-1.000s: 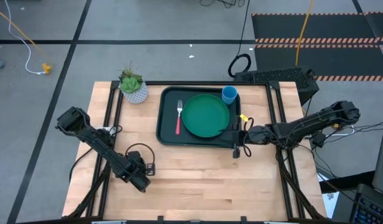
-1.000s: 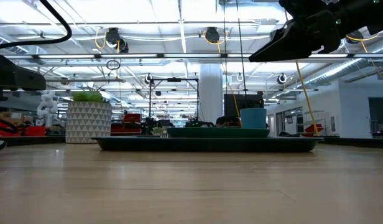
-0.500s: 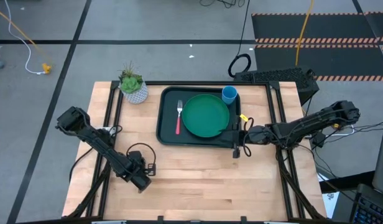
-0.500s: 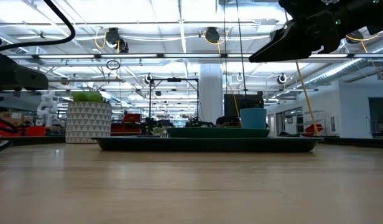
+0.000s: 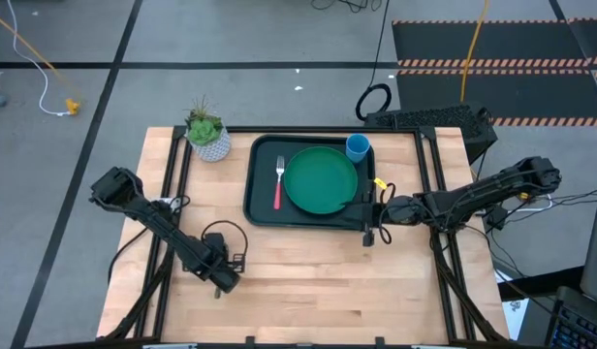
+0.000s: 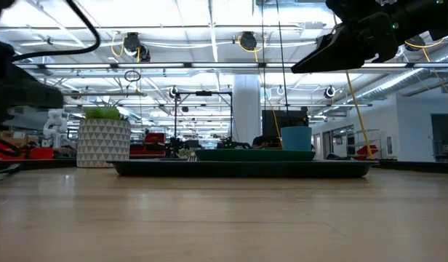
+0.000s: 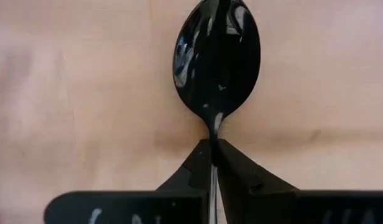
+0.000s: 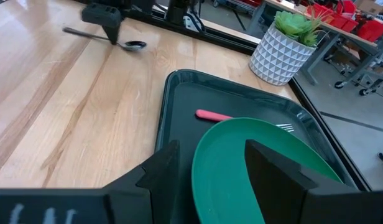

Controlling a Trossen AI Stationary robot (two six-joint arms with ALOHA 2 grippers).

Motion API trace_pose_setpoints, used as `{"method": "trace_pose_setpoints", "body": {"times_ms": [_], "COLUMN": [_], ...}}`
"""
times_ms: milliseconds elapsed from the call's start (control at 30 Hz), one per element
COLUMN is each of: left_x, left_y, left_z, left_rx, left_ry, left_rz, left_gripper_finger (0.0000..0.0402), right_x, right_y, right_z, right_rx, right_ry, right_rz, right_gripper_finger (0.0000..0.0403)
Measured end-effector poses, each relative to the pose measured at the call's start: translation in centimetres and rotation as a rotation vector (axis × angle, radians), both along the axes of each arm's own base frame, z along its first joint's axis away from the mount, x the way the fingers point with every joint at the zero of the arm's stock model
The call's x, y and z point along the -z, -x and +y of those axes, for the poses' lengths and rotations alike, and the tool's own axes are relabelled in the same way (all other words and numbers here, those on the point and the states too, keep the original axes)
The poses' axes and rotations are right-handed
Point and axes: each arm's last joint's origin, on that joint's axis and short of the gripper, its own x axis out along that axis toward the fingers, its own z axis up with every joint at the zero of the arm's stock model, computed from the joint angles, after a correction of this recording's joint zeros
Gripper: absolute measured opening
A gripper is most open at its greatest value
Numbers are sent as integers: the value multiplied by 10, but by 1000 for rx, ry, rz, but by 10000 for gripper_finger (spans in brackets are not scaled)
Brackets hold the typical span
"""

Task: Pick and place plate/cup/fork/spoon on tray
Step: Put the black spoon on the black tray to the left of the orange fork

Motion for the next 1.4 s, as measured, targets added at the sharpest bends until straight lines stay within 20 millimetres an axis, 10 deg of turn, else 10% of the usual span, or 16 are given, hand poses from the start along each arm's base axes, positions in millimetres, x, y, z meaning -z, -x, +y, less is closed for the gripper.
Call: {"method": "trace_pose_setpoints", "body": {"times_ms": [1400], "left_x": [-53], "left_y": [-52], "left_z": [137], "left_rx": [188], "left_ry": [-197], "left_rz": [-311], "left_gripper_finger": [15], "right_x": [3], "right_y": [1], "right_z": [0], "right_rx": [7], "right_ry": [-9], "right_rz": [33], "right_gripper_finger": [173]}}
